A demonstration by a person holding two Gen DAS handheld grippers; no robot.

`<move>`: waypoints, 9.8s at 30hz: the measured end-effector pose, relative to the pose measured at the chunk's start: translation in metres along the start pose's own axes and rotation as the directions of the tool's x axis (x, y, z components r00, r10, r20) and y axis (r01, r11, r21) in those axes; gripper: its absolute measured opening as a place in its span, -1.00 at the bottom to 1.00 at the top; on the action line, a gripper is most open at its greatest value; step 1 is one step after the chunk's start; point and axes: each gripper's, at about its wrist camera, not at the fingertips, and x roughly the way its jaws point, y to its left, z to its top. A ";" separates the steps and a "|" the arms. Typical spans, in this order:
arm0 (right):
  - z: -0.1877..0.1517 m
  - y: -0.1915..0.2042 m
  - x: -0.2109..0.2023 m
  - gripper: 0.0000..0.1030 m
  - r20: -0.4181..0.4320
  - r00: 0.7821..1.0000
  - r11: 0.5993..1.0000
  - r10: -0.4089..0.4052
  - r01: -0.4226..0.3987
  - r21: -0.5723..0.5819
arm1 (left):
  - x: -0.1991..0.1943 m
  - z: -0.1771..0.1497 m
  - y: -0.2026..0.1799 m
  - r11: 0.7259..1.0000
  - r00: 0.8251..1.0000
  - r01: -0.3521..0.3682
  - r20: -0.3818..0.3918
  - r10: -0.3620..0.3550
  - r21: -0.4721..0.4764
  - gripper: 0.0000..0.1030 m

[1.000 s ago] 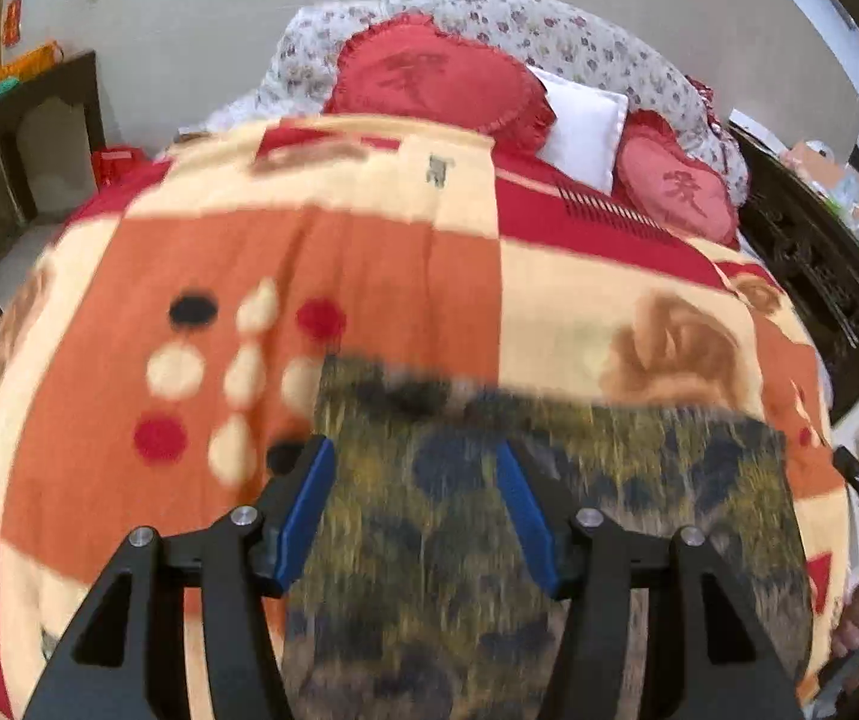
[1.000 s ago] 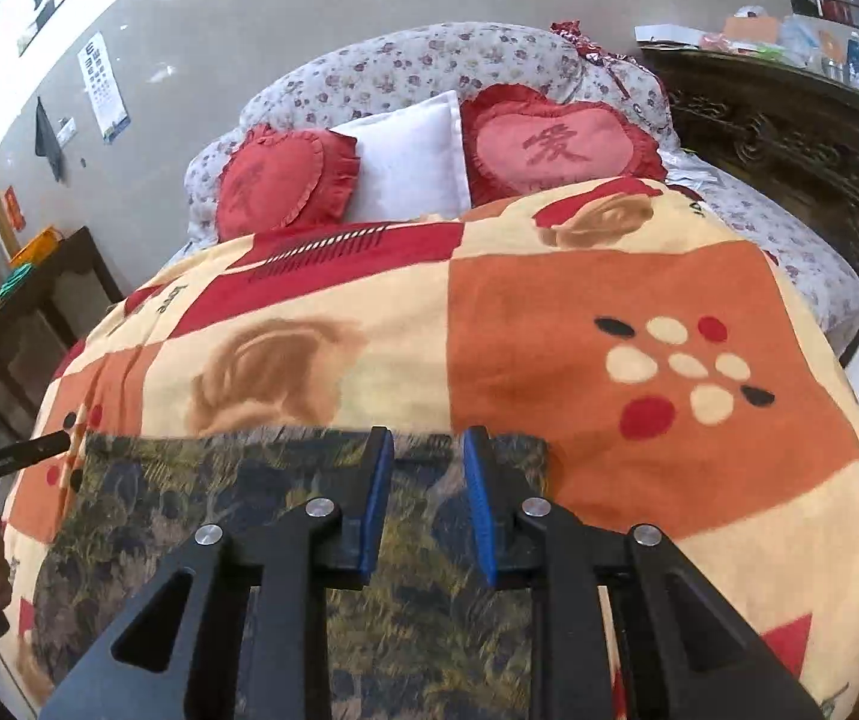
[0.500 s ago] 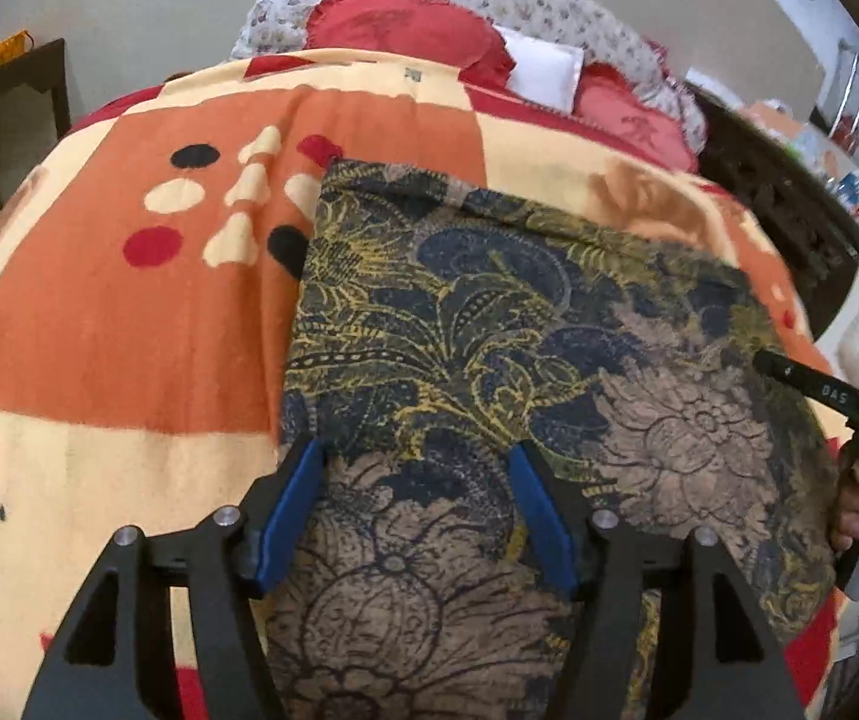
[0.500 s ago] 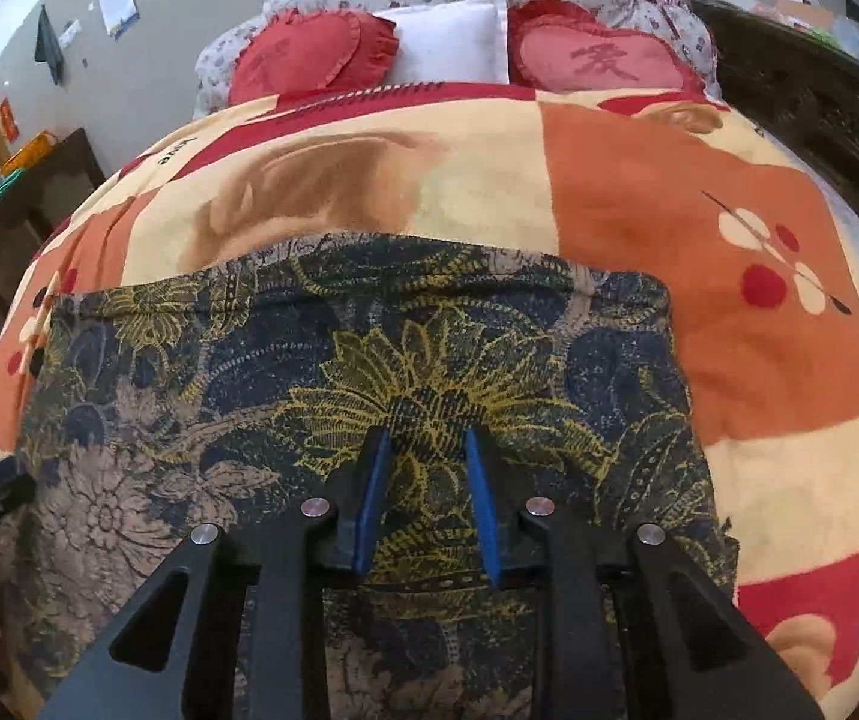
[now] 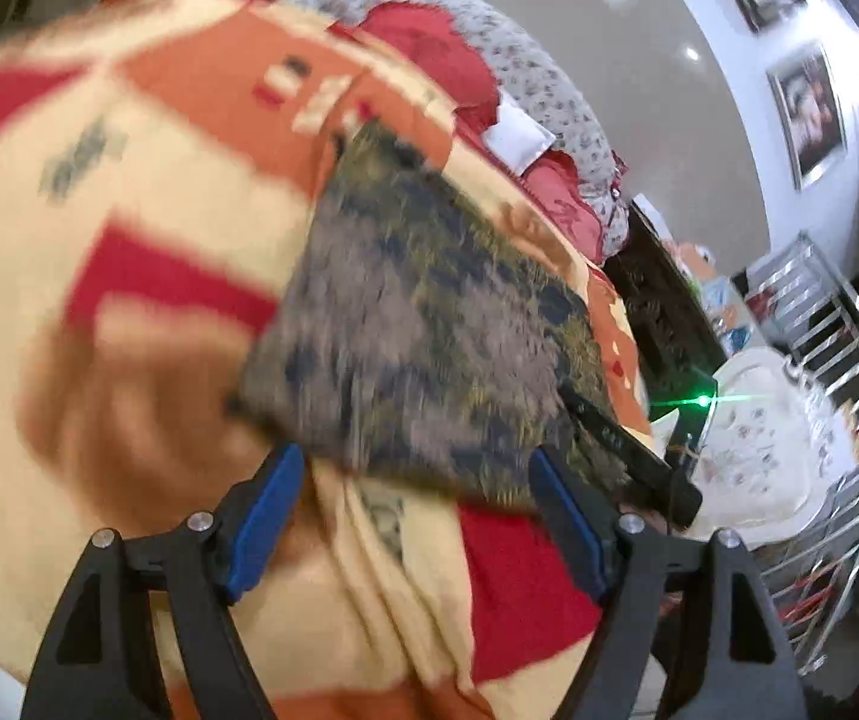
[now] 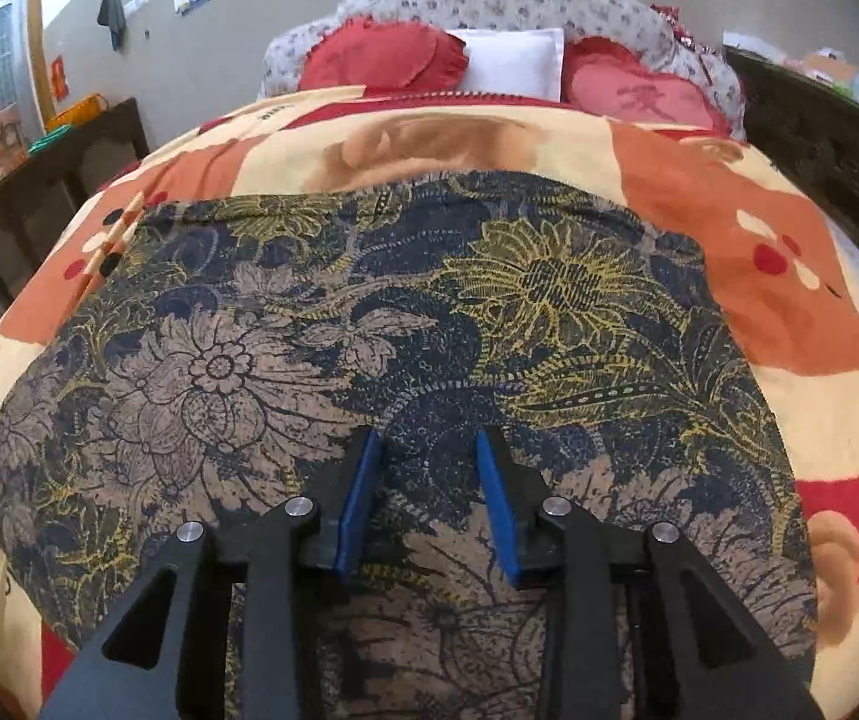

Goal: Fold small clothes

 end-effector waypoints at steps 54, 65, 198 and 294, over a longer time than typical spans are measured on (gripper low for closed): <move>0.016 0.011 -0.009 -0.28 -0.055 0.998 0.999 -0.033 0.032 -0.021 | 0.045 0.037 0.017 0.983 0.981 -0.155 0.100 0.165 -0.099 -0.51; 0.135 0.115 0.009 -0.27 -0.205 0.836 0.851 0.509 -0.525 -0.029 | 0.054 0.004 -0.107 0.787 0.878 -0.430 0.409 0.251 0.442 -0.69; 0.061 -0.137 0.037 -0.83 -0.009 1.000 0.955 -0.006 0.009 0.296 | 0.326 0.085 -0.211 0.846 0.955 -0.286 0.066 0.288 0.449 -0.48; -0.025 -0.202 -0.072 -0.10 0.200 0.915 0.830 0.349 -0.401 0.388 | 0.210 0.106 -0.101 0.992 0.941 0.043 -0.338 0.001 0.123 -0.62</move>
